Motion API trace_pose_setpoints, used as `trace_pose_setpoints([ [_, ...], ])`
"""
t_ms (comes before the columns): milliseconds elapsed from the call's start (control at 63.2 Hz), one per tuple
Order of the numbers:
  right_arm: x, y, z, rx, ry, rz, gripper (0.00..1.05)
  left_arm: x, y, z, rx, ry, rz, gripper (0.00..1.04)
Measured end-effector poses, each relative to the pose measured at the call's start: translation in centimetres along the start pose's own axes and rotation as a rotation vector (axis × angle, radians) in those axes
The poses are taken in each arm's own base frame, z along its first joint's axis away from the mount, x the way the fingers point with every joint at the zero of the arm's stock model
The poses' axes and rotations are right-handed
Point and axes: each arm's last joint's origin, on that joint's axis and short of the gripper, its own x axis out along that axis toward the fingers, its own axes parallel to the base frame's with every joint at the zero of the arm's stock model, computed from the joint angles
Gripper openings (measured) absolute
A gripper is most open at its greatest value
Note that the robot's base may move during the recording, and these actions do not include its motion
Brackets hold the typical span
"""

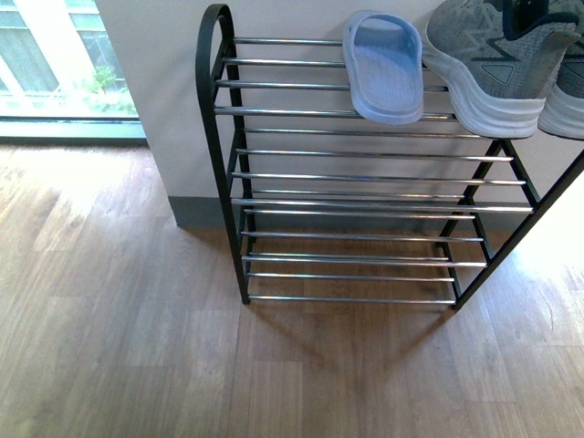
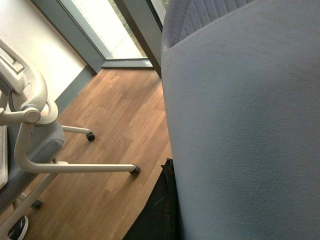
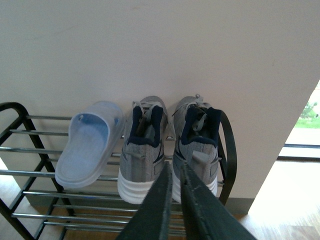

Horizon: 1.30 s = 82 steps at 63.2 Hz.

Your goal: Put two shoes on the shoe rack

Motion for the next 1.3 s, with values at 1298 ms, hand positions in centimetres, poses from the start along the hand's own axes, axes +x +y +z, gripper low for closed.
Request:
trace_pose_setpoints([
  [1298,-8.5,0.1,-3.8,0.003,-0.034,-0.002,0.01,0.0,0.0,0.0,0.0,0.0,-0.001,0.02],
])
